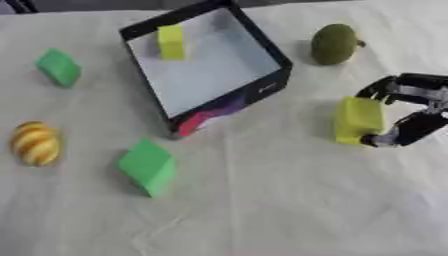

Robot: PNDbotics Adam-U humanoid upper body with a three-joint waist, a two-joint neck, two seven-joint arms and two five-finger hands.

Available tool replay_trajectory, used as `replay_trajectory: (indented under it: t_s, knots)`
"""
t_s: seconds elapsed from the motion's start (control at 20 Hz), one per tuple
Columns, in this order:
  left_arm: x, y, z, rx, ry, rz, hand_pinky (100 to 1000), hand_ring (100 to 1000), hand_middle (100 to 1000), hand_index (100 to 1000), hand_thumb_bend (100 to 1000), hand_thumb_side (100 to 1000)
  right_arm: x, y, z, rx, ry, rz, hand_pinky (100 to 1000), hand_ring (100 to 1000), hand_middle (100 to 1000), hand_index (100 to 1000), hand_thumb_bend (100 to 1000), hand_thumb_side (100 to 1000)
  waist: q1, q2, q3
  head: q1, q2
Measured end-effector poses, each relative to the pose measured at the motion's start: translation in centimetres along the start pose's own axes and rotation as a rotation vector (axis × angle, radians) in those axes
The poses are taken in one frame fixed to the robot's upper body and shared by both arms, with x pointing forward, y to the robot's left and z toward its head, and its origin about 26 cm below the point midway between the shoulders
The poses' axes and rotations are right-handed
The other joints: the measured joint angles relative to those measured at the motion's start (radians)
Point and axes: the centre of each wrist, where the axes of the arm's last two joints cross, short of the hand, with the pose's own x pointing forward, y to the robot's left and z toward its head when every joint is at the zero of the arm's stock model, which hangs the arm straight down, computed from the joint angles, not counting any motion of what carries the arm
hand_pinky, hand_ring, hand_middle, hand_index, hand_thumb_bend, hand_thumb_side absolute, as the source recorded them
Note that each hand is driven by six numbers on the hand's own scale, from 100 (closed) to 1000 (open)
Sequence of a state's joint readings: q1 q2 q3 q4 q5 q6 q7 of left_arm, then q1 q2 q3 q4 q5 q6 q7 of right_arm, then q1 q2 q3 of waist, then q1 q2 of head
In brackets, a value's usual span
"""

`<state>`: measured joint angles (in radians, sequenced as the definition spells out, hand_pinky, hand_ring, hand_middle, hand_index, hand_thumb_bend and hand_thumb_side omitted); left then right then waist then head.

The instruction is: Pick up objects on the table and place them in the box.

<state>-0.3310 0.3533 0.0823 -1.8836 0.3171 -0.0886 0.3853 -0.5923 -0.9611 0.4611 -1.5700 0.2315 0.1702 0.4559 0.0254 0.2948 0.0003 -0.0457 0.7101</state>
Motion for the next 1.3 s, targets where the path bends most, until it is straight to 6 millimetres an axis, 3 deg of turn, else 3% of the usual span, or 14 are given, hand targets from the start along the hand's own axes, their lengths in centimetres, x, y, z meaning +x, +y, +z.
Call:
replay_trajectory:
  t_s: [0.05, 0.1, 0.3, 0.5, 0.7, 0.9, 1.0, 1.05, 1.1, 1.3]
  knots:
    - [0.0, 0.0, 0.0, -0.001, 0.001, 0.000, 696, 621, 678, 717, 356, 607, -0.2, 0.0, -0.2, -0.016, -0.003, -0.030, 700, 621, 649, 747, 272, 164, 0.000, 0.000, 0.000, 0.000, 0.000]
    - [0.0, 0.0, 0.0, -0.002, 0.002, -0.001, 696, 621, 678, 717, 356, 606, -0.3, 0.1, -0.3, -0.031, -0.007, -0.059, 699, 607, 631, 732, 261, 113, 0.000, 0.000, 0.000, 0.000, 0.000]
    - [0.0, 0.0, 0.0, -0.005, 0.004, -0.002, 696, 621, 675, 715, 355, 605, -0.5, 0.3, -0.4, -0.086, -0.023, -0.156, 702, 558, 581, 680, 153, 100, 0.000, 0.000, 0.003, 0.001, 0.000]
    - [0.0, 0.0, 0.0, -0.005, 0.004, -0.003, 696, 621, 674, 715, 355, 604, 0.4, -0.4, 0.7, -0.129, -0.077, -0.201, 701, 563, 581, 679, 154, 100, 0.000, 0.000, 0.005, 0.004, 0.000]
    - [0.0, 0.0, 0.0, -0.006, 0.003, -0.005, 696, 621, 674, 715, 354, 603, 2.8, -3.0, 2.7, -0.202, -0.167, -0.176, 707, 567, 584, 682, 164, 100, 0.000, 0.000, 0.006, 0.005, 0.000]
    - [0.0, 0.0, 0.0, -0.006, 0.003, -0.007, 696, 623, 677, 716, 353, 599, 6.6, -7.7, 3.8, -0.302, -0.302, -0.092, 720, 571, 584, 680, 222, 100, 0.000, 0.000, 0.006, 0.005, 0.002]
    - [0.0, -0.1, 0.0, -0.009, 0.003, -0.008, 696, 624, 680, 717, 356, 596, 8.2, -9.9, 3.2, -0.327, -0.354, -0.048, 720, 569, 581, 678, 251, 100, 0.000, -0.001, 0.005, 0.004, 0.002]
    - [0.0, -0.1, 0.0, -0.010, 0.003, -0.008, 697, 626, 683, 717, 353, 625, 8.9, -10.7, 2.6, -0.333, -0.378, -0.026, 720, 569, 581, 675, 127, 100, 0.000, -0.003, 0.005, 0.003, 0.003]
    - [0.0, -0.2, 0.0, -0.011, 0.001, -0.007, 697, 626, 683, 717, 359, 593, 9.5, -11.5, 1.8, -0.337, -0.394, -0.007, 720, 569, 582, 675, 275, 100, 0.000, -0.005, 0.003, 0.000, 0.005]
    - [0.1, -0.6, -0.3, -0.006, -0.009, 0.003, 699, 628, 684, 717, 360, 581, 10.4, -13.9, -2.0, -0.349, -0.400, 0.040, 722, 571, 583, 675, 309, 100, 0.000, -0.016, 0.000, -0.020, 0.010]
